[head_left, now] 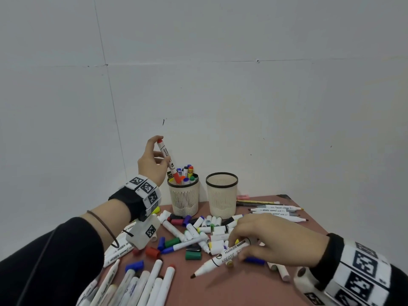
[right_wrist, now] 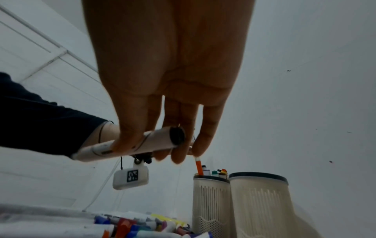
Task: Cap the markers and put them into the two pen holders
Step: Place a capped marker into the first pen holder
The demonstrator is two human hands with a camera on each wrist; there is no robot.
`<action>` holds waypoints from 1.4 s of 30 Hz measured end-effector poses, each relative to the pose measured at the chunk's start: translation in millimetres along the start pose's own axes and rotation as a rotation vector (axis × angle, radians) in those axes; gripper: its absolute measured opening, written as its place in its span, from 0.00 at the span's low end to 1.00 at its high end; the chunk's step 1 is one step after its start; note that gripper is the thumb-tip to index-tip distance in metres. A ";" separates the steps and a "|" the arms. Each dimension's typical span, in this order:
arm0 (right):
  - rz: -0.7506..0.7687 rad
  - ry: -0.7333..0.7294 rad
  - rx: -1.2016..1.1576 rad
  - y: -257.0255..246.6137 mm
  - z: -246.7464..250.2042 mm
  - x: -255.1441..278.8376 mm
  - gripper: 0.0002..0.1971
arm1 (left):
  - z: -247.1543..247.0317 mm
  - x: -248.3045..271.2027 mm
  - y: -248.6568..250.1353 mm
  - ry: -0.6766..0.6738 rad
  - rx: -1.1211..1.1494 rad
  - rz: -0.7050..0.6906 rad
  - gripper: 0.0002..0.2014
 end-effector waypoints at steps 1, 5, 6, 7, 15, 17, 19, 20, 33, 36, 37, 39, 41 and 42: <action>-0.008 0.027 -0.028 -0.4 2.8 0.9 0.12 | -1.9 0.1 0.7 -0.008 -0.021 -0.008 0.27; -0.033 0.181 -0.160 1.6 14.4 6.4 0.10 | -16.8 5.6 -5.9 -0.119 -0.082 0.029 0.23; -0.046 0.222 -0.186 3.2 16.7 8.6 0.09 | -20.9 7.7 -8.9 -0.151 -0.092 0.045 0.21; -0.062 0.264 -0.219 5.3 18.8 11.0 0.08 | -24.5 9.3 -12.1 -0.177 -0.109 0.057 0.19; -0.228 0.569 -0.566 28.2 33.2 31.6 0.13 | -42.0 21.4 -27.4 -0.358 -0.332 0.079 0.11; -0.254 0.586 -0.675 32.6 29.9 32.7 0.13 | -42.9 23.9 -26.6 -0.395 -0.377 0.060 0.13; -0.270 0.608 -0.774 36.8 26.7 33.9 0.12 | -43.8 25.8 -25.2 -0.447 -0.419 0.039 0.15; -0.274 0.623 -0.820 39.0 25.0 34.5 0.11 | -44.4 26.4 -24.7 -0.476 -0.438 0.027 0.16; -0.449 0.908 -1.790 62.2 -29.4 54.5 0.07 | -5.8 67.9 -26.2 -0.725 -0.639 -0.044 0.12; -0.487 0.941 -1.940 64.9 -50.6 57.8 0.07 | 8.0 84.7 -45.5 -0.841 -0.742 -0.001 0.11; -0.500 0.941 -1.983 64.4 -57.0 58.6 0.08 | 12.0 90.7 -53.7 -0.888 -0.782 0.022 0.11; -0.526 0.940 -2.060 63.1 -68.0 60.9 0.09 | 16.8 104.0 -68.1 -1.004 -0.842 0.052 0.12; -0.558 0.958 -2.118 62.5 -76.6 64.2 0.09 | 19.0 117.8 -76.9 -1.126 -0.887 0.060 0.14; -0.569 0.965 -2.139 62.5 -79.5 65.7 0.10 | 19.7 123.5 -79.4 -1.173 -0.903 0.063 0.15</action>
Point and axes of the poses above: each hand's wrist, its own x-axis away from the middle knuckle, its own z-axis out of the back of the hand, y = z × x, the point moved 10 cm from there along -x, towards the middle knuckle, and after that the axes turned 5 degrees about -x, right-handed, at the moved point
